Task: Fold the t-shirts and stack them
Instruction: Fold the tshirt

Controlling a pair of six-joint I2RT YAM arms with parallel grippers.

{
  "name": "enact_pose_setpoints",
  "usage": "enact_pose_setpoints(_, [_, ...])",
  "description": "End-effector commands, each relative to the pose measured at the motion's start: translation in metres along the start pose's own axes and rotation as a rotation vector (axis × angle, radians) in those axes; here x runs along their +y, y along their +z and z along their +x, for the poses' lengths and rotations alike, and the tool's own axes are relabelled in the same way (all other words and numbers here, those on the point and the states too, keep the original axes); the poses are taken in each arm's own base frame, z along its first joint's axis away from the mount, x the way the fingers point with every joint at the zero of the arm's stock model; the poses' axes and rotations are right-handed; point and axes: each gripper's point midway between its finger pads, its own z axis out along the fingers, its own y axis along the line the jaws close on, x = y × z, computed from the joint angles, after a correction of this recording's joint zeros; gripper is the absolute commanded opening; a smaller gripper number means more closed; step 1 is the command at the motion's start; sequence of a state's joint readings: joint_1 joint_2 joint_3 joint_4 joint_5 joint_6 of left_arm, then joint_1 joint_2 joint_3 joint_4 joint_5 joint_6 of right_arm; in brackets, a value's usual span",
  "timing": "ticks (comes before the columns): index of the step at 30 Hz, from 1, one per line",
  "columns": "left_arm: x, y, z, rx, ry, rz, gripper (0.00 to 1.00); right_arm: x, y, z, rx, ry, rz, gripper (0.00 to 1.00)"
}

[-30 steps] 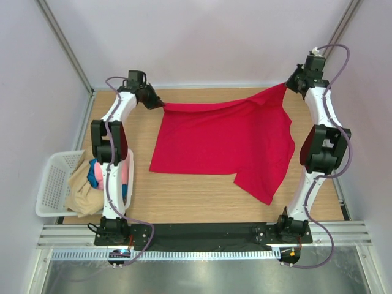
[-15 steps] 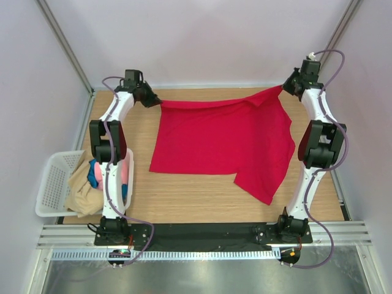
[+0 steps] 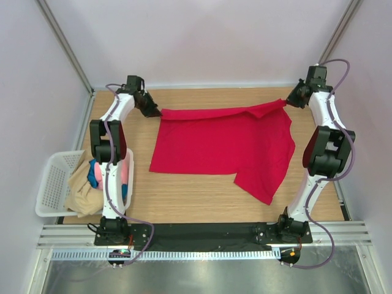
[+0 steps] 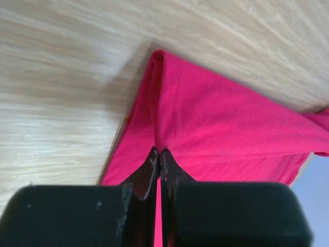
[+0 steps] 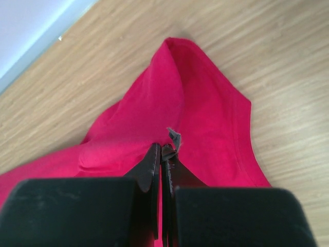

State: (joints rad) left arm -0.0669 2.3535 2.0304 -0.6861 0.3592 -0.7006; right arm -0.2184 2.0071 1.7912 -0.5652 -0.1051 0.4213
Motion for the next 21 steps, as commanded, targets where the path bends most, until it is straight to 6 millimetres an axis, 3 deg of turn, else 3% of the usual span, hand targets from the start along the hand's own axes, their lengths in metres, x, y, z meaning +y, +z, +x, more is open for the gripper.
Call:
enact_pose_setpoints(1, [-0.013,-0.036,0.005,0.017,0.055,0.022,0.0,-0.001,-0.026,0.005,0.035,-0.013,-0.004,0.01])
enact_pose_setpoints(10, [0.006,-0.025,0.021,0.077,0.05,-0.026,0.0,-0.021,-0.017,0.035,0.126,-0.055,0.044,0.01])
enact_pose_setpoints(21, [0.018,-0.016,0.032,0.122,0.036,-0.049,0.0,-0.029,-0.017,0.044,0.159,-0.071,0.075,0.01])
